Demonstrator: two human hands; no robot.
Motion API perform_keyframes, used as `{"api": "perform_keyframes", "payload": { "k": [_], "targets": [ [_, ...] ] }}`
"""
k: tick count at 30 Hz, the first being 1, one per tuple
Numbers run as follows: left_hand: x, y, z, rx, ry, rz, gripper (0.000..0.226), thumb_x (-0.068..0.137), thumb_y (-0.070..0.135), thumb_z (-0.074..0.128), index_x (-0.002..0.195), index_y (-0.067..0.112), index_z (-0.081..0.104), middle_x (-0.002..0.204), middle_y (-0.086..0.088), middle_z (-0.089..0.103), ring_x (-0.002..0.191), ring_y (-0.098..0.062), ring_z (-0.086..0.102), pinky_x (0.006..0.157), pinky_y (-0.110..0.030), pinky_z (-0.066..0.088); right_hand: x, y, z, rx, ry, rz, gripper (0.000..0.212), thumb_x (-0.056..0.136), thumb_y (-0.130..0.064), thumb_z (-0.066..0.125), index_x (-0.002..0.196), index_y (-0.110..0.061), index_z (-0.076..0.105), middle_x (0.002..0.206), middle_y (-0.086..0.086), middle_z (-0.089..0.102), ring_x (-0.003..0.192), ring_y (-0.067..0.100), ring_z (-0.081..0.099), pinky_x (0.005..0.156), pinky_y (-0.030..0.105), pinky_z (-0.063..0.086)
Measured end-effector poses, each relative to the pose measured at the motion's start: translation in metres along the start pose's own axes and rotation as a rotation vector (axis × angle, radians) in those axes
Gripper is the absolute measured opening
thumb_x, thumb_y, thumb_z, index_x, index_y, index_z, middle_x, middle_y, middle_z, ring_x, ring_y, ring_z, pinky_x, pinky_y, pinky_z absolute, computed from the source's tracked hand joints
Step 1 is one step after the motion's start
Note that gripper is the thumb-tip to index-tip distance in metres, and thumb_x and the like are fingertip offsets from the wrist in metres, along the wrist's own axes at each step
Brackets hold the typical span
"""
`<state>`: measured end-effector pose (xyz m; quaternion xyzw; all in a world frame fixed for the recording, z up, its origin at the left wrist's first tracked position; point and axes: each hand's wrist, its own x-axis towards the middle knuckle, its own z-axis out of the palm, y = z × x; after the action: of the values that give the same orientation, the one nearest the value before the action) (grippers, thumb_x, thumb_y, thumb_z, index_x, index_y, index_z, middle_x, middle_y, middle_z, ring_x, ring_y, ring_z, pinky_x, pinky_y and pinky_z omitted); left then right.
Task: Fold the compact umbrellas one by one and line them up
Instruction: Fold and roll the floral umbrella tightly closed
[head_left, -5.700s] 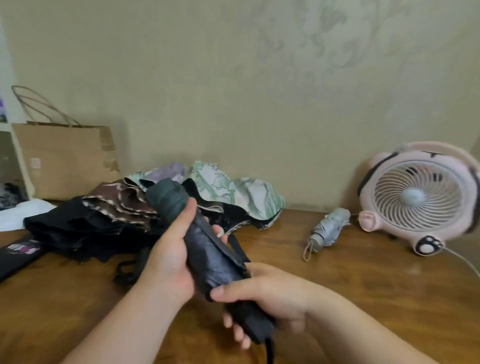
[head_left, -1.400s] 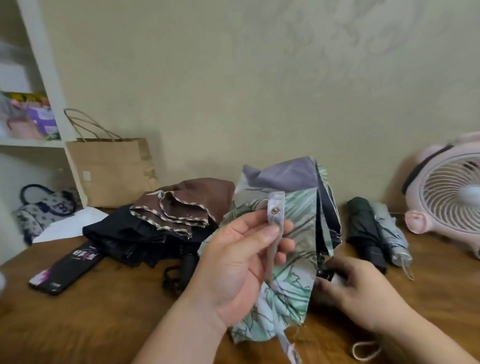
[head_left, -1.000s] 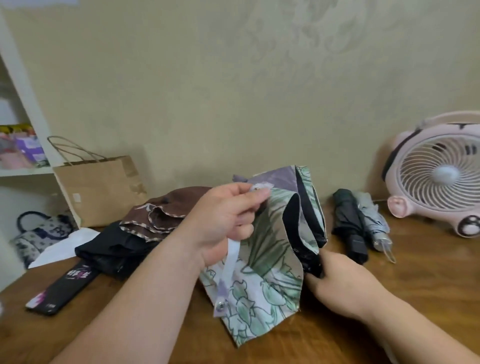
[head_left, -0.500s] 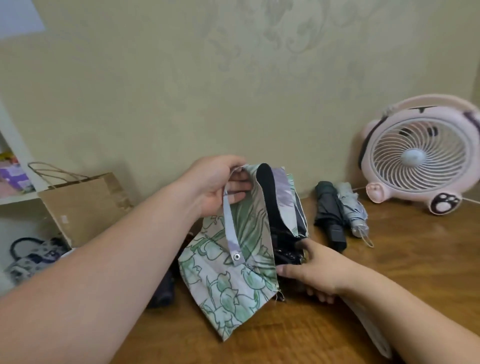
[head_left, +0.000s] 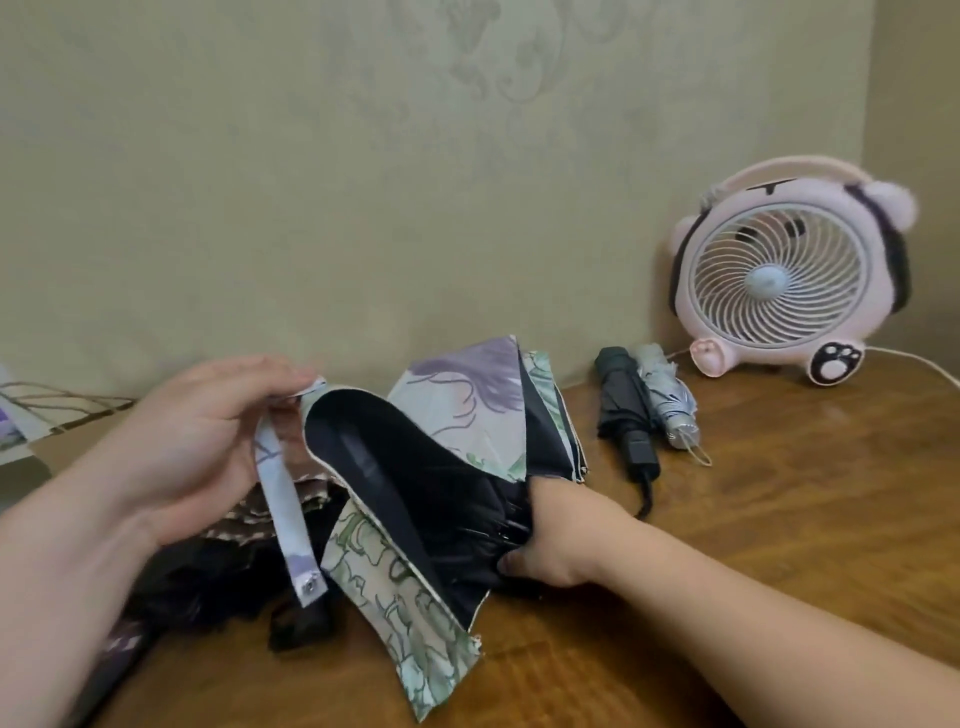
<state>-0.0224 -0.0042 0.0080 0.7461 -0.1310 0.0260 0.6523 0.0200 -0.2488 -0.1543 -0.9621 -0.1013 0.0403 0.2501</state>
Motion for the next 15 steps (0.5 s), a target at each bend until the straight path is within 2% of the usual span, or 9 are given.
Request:
{"api": "perform_keyframes", "payload": {
  "k": [2, 4, 7, 10, 12, 13, 14, 15],
  "targets": [
    [-0.003, 0.002, -0.017, 0.028, 0.048, 0.025, 0.042, 0.058, 0.031, 0.085, 0.08, 0.0, 0.067, 0.077, -0.02, 0.062, 0.067, -0.03, 0.064, 0.062, -0.035, 0.06, 0.002, -0.009, 0.0, -0.065, -0.038, 0.011, 0.038, 0.076, -0.051, 0.073, 0.088, -0.017, 0.062, 0.091, 0.002, 0.064, 0.087, 0.028, 0.064, 0.075, 0.03, 0.054],
    [-0.007, -0.002, -0.036, 0.033, 0.129, 0.02, 0.062, 0.052, 0.035, 0.09, 0.091, -0.006, 0.065, 0.084, -0.024, 0.063, 0.07, -0.031, 0.067, 0.064, -0.035, 0.062, 0.005, -0.015, -0.005, -0.118, -0.129, 0.053, 0.036, 0.078, -0.049, 0.074, 0.083, -0.015, 0.064, 0.086, 0.003, 0.065, 0.082, 0.028, 0.066, 0.071, 0.03, 0.055],
    [-0.023, -0.012, -0.053, -0.005, 0.2, -0.06, 0.062, 0.043, 0.037, 0.095, 0.083, 0.001, 0.064, 0.081, -0.024, 0.063, 0.066, -0.032, 0.066, 0.064, -0.039, 0.061, 0.014, -0.022, -0.022, -0.197, -0.185, 0.076, 0.039, 0.074, -0.044, 0.079, 0.089, -0.008, 0.073, 0.074, 0.003, 0.067, 0.075, 0.027, 0.07, 0.068, 0.03, 0.058],
    [-0.037, -0.023, -0.06, -0.045, 0.218, -0.114, 0.087, 0.035, 0.041, 0.101, 0.095, -0.009, 0.063, 0.092, -0.029, 0.06, 0.08, -0.037, 0.063, 0.076, -0.049, 0.057, 0.016, -0.031, -0.056, -0.129, -0.286, 0.101, 0.011, 0.078, -0.014, 0.077, 0.077, -0.007, 0.069, 0.065, 0.008, 0.064, 0.057, 0.024, 0.061, 0.05, 0.025, 0.05],
    [-0.046, -0.031, -0.065, -0.122, 0.277, -0.089, 0.085, 0.028, 0.043, 0.101, 0.09, -0.004, 0.066, 0.09, -0.024, 0.063, 0.079, -0.033, 0.064, 0.078, -0.047, 0.056, 0.013, -0.041, -0.09, -0.184, -0.358, 0.093, 0.015, 0.082, -0.001, 0.074, 0.072, -0.003, 0.063, 0.062, 0.011, 0.061, 0.052, 0.023, 0.058, 0.043, 0.021, 0.046],
    [-0.049, -0.036, -0.068, -0.163, 0.322, -0.053, 0.084, 0.028, 0.045, 0.1, 0.092, -0.001, 0.068, 0.091, -0.022, 0.066, 0.08, -0.031, 0.067, 0.077, -0.046, 0.059, 0.013, -0.048, -0.107, -0.214, -0.389, 0.095, 0.015, 0.084, 0.0, 0.074, 0.072, 0.0, 0.064, 0.06, 0.011, 0.061, 0.052, 0.021, 0.058, 0.043, 0.02, 0.046],
    [-0.052, -0.041, -0.072, -0.185, 0.356, -0.04, 0.08, 0.039, 0.047, 0.098, 0.098, 0.001, 0.069, 0.097, -0.021, 0.07, 0.084, -0.029, 0.07, 0.076, -0.043, 0.062, 0.012, -0.058, -0.126, -0.293, -0.417, 0.097, 0.01, 0.085, -0.001, 0.075, 0.08, 0.004, 0.067, 0.062, 0.011, 0.063, 0.053, 0.02, 0.058, 0.046, 0.021, 0.047],
    [-0.054, -0.046, -0.073, -0.214, 0.365, -0.012, 0.063, 0.062, 0.046, 0.09, 0.104, 0.004, 0.069, 0.103, -0.017, 0.074, 0.087, -0.026, 0.073, 0.073, -0.038, 0.064, 0.014, -0.069, -0.143, -0.375, -0.454, 0.102, 0.015, 0.085, -0.004, 0.076, 0.094, 0.007, 0.07, 0.067, 0.01, 0.066, 0.055, 0.02, 0.059, 0.05, 0.022, 0.049]
  ]
}}
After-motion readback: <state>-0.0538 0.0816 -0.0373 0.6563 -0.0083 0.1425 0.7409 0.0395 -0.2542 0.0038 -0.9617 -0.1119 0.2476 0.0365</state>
